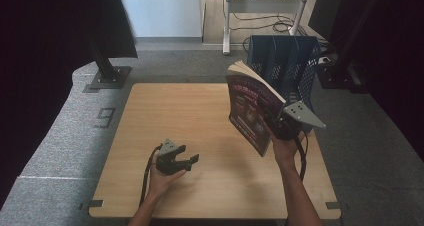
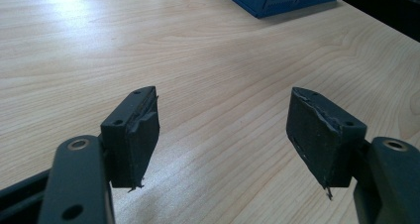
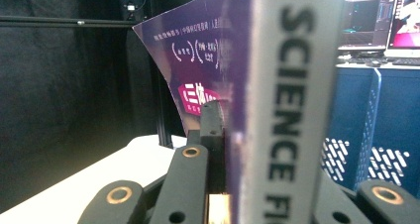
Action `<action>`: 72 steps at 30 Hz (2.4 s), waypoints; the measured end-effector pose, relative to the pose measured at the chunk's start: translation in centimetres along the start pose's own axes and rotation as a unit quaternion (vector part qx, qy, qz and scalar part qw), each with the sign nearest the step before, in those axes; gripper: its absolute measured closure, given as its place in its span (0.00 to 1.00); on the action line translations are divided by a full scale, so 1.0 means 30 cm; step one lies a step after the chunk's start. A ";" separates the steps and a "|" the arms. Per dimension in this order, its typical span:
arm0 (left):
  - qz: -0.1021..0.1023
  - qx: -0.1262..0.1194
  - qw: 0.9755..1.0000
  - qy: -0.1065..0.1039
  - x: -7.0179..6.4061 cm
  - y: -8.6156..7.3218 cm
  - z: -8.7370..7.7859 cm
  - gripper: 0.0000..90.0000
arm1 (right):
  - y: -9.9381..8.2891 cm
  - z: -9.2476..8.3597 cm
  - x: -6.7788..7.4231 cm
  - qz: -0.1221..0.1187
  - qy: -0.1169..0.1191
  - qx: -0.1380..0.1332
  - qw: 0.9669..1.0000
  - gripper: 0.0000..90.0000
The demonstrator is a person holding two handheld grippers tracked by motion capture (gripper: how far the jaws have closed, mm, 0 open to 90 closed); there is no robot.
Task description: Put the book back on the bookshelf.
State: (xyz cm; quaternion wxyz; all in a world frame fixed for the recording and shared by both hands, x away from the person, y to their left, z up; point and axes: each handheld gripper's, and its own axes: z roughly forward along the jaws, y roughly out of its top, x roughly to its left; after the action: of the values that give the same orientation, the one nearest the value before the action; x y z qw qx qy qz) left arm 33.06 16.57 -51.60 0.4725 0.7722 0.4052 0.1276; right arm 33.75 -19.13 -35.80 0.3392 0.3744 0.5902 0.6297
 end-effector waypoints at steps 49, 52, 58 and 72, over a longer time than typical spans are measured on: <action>-0.004 0.001 1.000 0.002 0.008 -0.003 -0.011 0.33 | 0.092 0.074 -0.134 0.003 -0.076 -0.010 0.997 0.91; -0.004 0.001 1.000 0.002 0.007 -0.003 -0.013 0.33 | 0.099 0.082 -0.146 0.003 -0.084 -0.012 0.996 0.91; -0.005 -0.002 1.000 0.002 0.007 -0.002 -0.018 0.33 | 0.103 0.100 -0.168 0.005 -0.094 -0.013 0.995 0.91; -0.009 -0.003 1.000 0.003 0.016 -0.004 -0.026 0.33 | 0.105 0.135 -0.210 0.010 -0.114 -0.012 0.993 0.91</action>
State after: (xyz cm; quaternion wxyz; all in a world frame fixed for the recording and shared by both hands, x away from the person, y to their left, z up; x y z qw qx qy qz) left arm 32.85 17.44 -51.38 0.4747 0.7667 0.4133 0.1264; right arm 40.40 -22.85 -33.00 0.4022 0.4454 0.5362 0.5935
